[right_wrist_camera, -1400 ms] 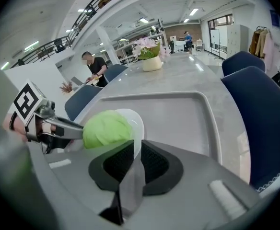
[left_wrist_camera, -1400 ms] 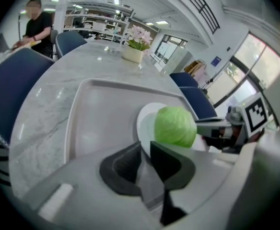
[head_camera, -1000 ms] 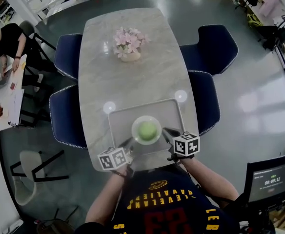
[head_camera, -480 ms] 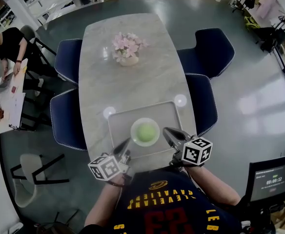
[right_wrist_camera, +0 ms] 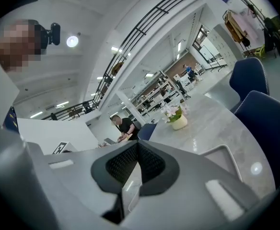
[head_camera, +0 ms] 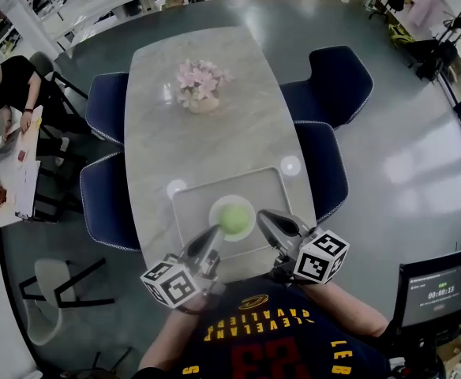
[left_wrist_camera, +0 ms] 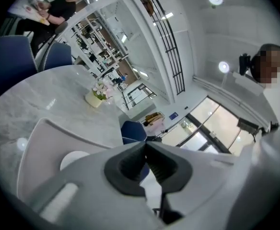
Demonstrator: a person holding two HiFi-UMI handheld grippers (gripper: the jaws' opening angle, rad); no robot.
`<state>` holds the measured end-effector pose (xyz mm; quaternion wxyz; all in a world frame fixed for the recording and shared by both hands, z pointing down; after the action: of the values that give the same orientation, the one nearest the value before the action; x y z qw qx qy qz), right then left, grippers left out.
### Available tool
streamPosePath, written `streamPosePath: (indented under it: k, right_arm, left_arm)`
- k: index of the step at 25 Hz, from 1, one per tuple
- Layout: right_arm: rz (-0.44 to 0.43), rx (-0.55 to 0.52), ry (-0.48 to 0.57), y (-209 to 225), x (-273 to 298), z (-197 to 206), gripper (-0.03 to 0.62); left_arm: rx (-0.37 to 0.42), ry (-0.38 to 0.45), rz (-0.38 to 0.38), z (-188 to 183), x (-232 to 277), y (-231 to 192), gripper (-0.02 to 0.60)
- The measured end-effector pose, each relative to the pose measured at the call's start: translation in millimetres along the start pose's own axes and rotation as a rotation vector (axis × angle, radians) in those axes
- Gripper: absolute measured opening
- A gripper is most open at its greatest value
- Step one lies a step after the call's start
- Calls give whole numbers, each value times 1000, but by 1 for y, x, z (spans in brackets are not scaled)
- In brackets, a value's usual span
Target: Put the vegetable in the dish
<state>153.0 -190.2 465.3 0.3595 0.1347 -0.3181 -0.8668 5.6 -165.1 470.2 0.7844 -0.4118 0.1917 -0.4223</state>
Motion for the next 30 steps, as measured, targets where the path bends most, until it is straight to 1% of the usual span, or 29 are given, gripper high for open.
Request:
streamPosePath:
  k: [3, 5, 8, 19, 23, 30]
  right_arm:
    - [-15, -19, -7, -5, 2, 5, 6]
    - [-18, -26, -12, -4, 1, 7, 6]
    - [-20, -52, 8, -1, -2, 4, 6]
    - [-27, -130, 31, 0, 7, -5, 6]
    - [-52, -162, 22, -4, 10, -3, 6]
    - [-69, -166, 11, -7, 11, -1, 6]
  left_arm:
    - [52, -23, -4, 2, 0, 3, 2]
    - [60, -37, -2, 4, 4, 1, 2]
    - [67, -60, 21, 10, 13, 2, 2]
    - [143, -69, 53, 1, 31, 1, 2]
    - [155, -72, 60, 1, 32, 3, 2]
    - [152, -74, 50, 1, 31, 0, 2]
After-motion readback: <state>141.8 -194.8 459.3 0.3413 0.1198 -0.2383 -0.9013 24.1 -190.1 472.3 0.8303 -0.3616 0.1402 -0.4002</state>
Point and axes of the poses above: the fingertips, and each gripper's own axes: x forward along the fingers, y to its right, z out of its underside, the point moved 4 cm from there along -x, backward along the fingers, and after that the axes turned 12 degrees about y, right-handed, at the moved point
